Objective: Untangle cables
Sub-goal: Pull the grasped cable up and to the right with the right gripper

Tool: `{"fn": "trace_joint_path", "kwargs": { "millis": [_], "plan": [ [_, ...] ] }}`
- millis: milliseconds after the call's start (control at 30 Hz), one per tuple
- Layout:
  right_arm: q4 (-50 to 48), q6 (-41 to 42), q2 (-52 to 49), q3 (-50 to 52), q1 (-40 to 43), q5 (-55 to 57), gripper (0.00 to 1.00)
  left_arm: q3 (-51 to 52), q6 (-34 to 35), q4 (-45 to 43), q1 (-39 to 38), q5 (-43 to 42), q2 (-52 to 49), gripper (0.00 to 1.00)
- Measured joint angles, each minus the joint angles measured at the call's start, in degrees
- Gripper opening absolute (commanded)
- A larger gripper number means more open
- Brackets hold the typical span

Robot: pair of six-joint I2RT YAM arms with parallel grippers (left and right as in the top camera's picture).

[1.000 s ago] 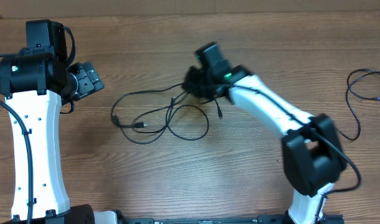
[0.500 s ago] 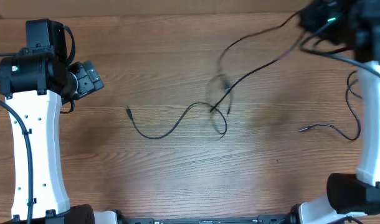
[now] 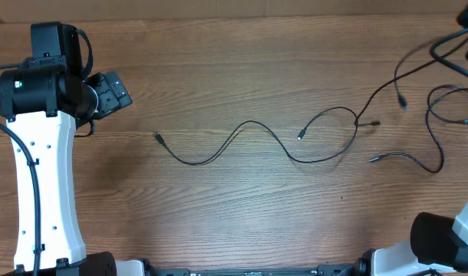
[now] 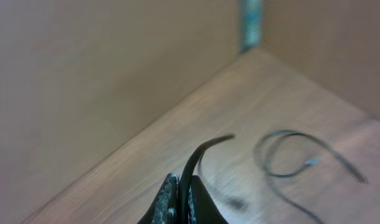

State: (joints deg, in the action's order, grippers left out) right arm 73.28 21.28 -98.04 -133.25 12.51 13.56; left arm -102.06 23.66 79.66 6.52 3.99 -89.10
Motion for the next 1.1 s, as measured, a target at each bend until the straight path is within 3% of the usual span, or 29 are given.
{"fn": "trace_joint_path", "kwargs": {
  "millis": [167, 367, 467, 667, 867, 1100],
  "plan": [
    [-0.8, 0.1, 0.0, 0.0, 1.4, -3.3, 0.04, 0.0, 0.0, -0.3, 0.0, -0.4, 0.0, 0.95],
    [-12.8, -0.4, -0.1, 0.1, 1.3, -29.0, 0.04, 0.0, 0.0, -0.3, 0.0, -0.6, 0.0, 0.95],
    [-23.0, 4.0, -0.1, 0.0, 1.3, -40.1, 0.04, 0.0, 0.0, -0.4, 0.0, -0.6, 0.0, 0.95],
    [-35.7, 15.2, -0.1, 0.0, 3.3, -46.2, 0.04, 0.0, 0.0, -0.4, 0.0, -0.8, 0.0, 0.95],
    [-28.4, 31.0, -0.1, 0.0, 6.6, -45.9, 0.04, 0.0, 0.0, -0.4, 0.0, -0.8, 0.0, 0.95],
    [-17.6, 38.6, -0.1, 0.0, 7.3, -39.4, 0.04, 0.0, 0.0, -0.3, 0.0, -0.8, 0.0, 0.95]
  ]
}}
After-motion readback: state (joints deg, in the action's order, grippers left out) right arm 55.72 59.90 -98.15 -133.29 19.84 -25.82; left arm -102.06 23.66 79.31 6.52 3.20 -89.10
